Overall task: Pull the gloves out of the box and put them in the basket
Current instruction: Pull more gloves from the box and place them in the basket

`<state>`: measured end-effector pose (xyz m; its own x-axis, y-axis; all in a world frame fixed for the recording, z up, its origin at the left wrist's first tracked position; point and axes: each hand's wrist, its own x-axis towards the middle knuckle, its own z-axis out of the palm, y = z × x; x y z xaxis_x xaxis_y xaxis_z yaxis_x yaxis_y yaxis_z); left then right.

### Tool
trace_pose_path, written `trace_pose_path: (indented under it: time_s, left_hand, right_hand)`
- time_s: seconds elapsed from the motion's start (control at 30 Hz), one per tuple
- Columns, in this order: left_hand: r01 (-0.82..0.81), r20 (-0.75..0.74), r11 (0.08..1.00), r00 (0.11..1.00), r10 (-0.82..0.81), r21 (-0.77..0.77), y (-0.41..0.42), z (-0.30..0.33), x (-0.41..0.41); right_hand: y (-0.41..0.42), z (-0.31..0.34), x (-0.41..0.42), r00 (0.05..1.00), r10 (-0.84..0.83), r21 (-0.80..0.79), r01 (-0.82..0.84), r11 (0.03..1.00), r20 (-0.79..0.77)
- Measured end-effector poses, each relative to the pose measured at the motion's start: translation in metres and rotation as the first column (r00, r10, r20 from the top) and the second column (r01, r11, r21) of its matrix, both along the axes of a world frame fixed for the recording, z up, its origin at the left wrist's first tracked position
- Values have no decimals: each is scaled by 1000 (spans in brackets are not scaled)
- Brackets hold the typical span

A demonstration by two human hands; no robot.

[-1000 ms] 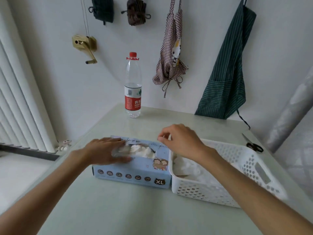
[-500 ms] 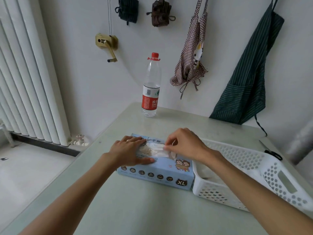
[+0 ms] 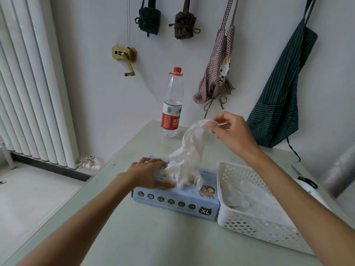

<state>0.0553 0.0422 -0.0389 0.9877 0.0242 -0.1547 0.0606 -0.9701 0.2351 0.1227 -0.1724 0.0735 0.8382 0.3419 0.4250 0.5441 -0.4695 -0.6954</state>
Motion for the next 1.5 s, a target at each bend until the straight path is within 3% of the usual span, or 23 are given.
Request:
trace_pose_path:
  time_s: [0.1, 0.17, 0.27, 0.33, 0.47, 0.57, 0.67, 0.73, 0.9, 1.0, 1.1, 1.23, 1.3, 1.37, 1.43, 1.5]
  left_hand:
    - [-8, -64, 988, 998, -2, -155, 4, 10, 5]
    - [-17, -63, 957, 998, -1, -289, 4, 25, 4]
    - [64, 111, 864, 994, -9, -499, -11, 52, 6]
    - [139, 207, 795, 978, -17, -591, -28, 66, 10]
    - [233, 474, 752, 873, 118, -616, -55, 80, 18]
    - [242, 546, 701, 801, 245, -671, -62, 98, 22]
    - [243, 511, 705, 838, 193, -666, -76, 127, 26]
    - [223, 422, 716, 900, 110, -662, -90, 148, 28]
    - [198, 316, 830, 949, -28, -521, -122, 169, 39]
    - [234, 327, 807, 944, -54, -542, -134, 168, 43]
    - [244, 270, 749, 959, -89, -616, -140, 164, 44]
    - [269, 240, 703, 960, -142, -658, -139, 157, 41]
    - [292, 245, 681, 955, -168, -672, -144, 157, 37]
    - [317, 271, 679, 946, -177, -662, -151, 161, 34]
    - [346, 297, 692, 935, -195, -633, -161, 166, 33]
    - [375, 314, 708, 923, -223, -599, -169, 171, 34]
  right_hand:
    - [-7, 2, 0, 999, -6, -58, 4, 998, -50]
    - [-10, 2, 0, 990, 26, 36, -22, 999, -135]
    - [-16, 8, -5, 924, 177, 225, -102, 969, -340]
    - [-17, 9, -8, 900, 221, 247, -132, 960, -376]
    - [-32, 14, -10, 919, 199, 329, -82, 941, -341]
    - [-60, 25, -7, 914, 185, 360, -46, 932, -361]
    - [-85, 37, -6, 875, 246, 328, -107, 938, -417]
    - [-94, 44, -8, 874, 262, 223, -183, 958, -409]
    - [-110, 57, -16, 840, 359, 68, -364, 929, -407]
    - [-122, 50, -15, 900, 260, -36, -290, 956, -351]
    - [-138, 42, -10, 950, 185, 57, -176, 983, -252]
    - [-166, 35, -9, 871, 275, 291, -161, 943, -407]
    - [-185, 30, -5, 798, 308, 138, -277, 951, -517]
    - [-205, 27, -4, 734, 311, -94, -453, 887, -604]
    - [-218, 26, -2, 668, 383, -30, -519, 854, -638]
    - [-209, 27, -8, 689, 436, 113, -462, 880, -579]
